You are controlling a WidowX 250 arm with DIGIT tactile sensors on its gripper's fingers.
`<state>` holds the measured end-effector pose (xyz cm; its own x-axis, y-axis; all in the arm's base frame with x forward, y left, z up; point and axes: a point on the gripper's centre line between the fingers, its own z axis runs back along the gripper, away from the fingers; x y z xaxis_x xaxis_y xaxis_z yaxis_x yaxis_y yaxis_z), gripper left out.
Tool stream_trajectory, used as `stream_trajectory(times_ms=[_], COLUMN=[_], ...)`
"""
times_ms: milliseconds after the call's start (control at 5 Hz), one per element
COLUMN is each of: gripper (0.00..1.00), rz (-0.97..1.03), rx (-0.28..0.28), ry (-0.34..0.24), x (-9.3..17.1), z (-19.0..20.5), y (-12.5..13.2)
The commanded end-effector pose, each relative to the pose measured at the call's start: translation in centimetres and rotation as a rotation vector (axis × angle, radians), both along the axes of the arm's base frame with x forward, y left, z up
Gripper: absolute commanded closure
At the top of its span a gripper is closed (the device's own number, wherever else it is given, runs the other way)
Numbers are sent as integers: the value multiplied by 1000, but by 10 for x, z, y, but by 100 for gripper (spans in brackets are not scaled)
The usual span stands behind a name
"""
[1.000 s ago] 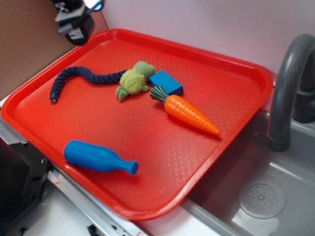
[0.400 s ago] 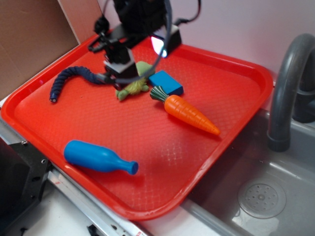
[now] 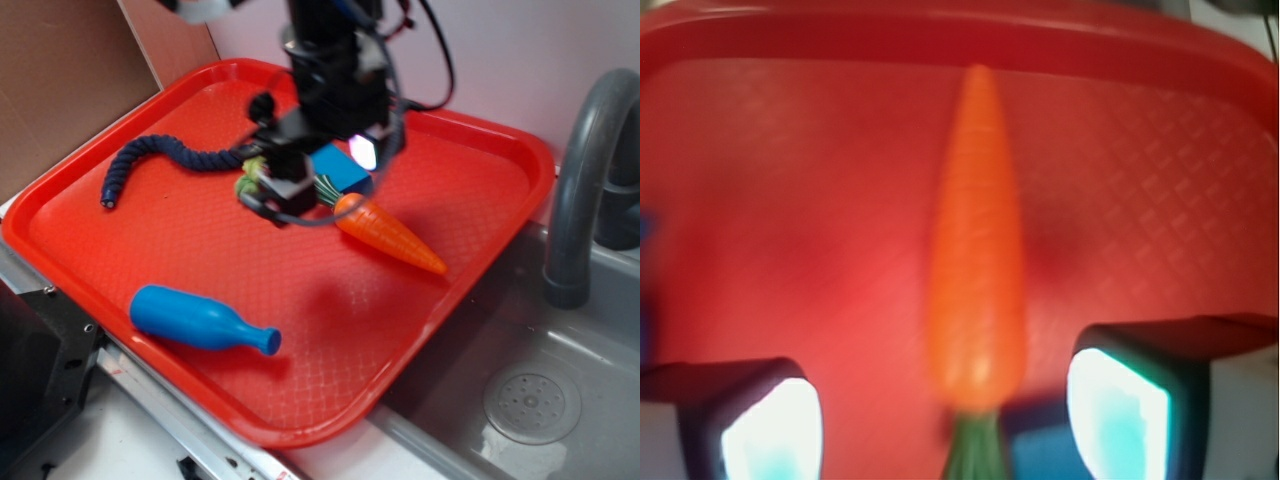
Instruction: Grab the carrot.
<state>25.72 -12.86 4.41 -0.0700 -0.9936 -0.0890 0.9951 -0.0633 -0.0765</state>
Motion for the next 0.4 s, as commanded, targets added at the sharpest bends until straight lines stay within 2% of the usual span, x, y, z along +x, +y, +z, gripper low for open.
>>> stream_trajectory(times_ms=[0,200], gripper=[0,100], rz=[27,-22], rx=[98,104], ry=[26,10], x=[-10,-18], z=[-36,-41], y=[-13,-18])
